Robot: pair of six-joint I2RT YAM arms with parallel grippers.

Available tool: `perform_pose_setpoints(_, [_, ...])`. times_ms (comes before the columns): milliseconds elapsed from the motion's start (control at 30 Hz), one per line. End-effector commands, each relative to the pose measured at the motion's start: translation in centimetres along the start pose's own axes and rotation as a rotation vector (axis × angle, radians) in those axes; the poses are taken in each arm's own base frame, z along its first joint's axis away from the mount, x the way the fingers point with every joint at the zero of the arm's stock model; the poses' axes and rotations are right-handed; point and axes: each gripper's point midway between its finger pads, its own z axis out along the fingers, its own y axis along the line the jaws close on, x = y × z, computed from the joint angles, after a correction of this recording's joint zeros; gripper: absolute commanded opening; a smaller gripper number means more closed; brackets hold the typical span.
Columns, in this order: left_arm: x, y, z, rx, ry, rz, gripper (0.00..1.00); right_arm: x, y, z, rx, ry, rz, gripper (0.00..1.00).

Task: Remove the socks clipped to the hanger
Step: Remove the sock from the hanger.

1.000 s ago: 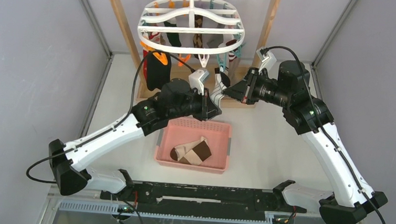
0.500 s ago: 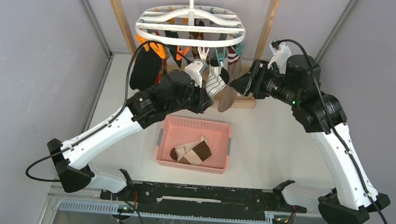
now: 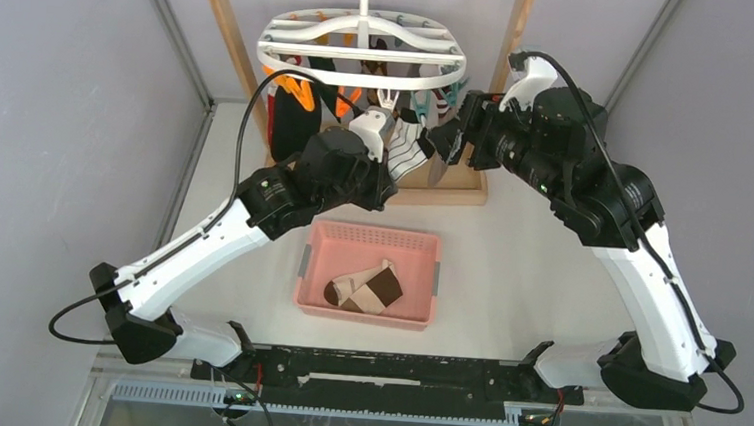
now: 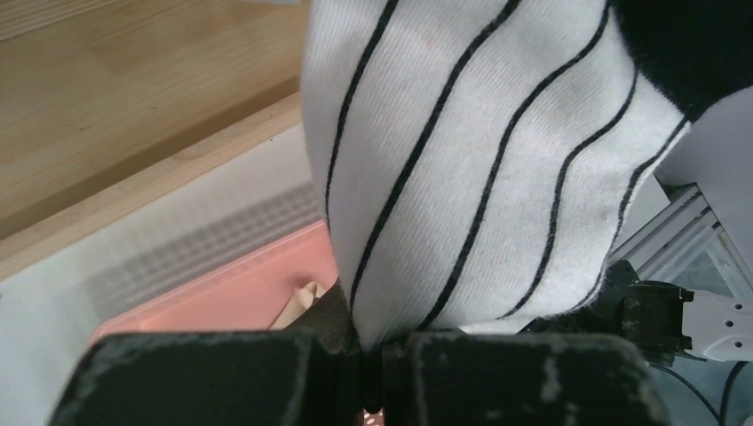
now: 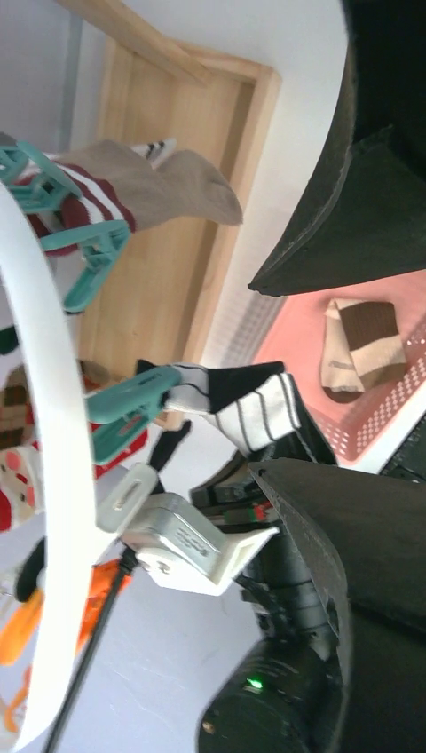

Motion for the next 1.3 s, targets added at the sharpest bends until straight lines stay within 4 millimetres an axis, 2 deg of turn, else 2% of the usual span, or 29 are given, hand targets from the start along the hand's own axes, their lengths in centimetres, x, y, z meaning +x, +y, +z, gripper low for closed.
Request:
perform_pose_setpoints(0, [-2.5,-0.2,-0.8,0.0,-0.062,0.037,0.0,-2.7,-0.4,0.8,0.077,-0.089,-0.057,0.75])
perform_pose_setpoints(167, [-2.6,-0.1,-1.0,-0.004,-0.059,0.054,0.0,-3.8,-0.5,2.6,0.126,-0.112,-0.085,0.74])
perform_pose_setpoints(433, [-2.6,0.0,-1.1,-0.005,-0.054,0.066,0.0,-5.2,0.1,3.4,0.152,-0.159,-0.127,0.73])
perform_pose_setpoints(967, [-2.5,0.2,-1.2,-0.011,-0.045,0.075,0.0,-5.4,1.5,3.8,0.158,-0.2,-0.172,0.73])
perform_pose_setpoints(1267, [-2.6,0.2,-1.7,-0.006,-0.049,0.074,0.0,-4.5,0.8,5.0,0.207,-0.177,-0.172,0.71])
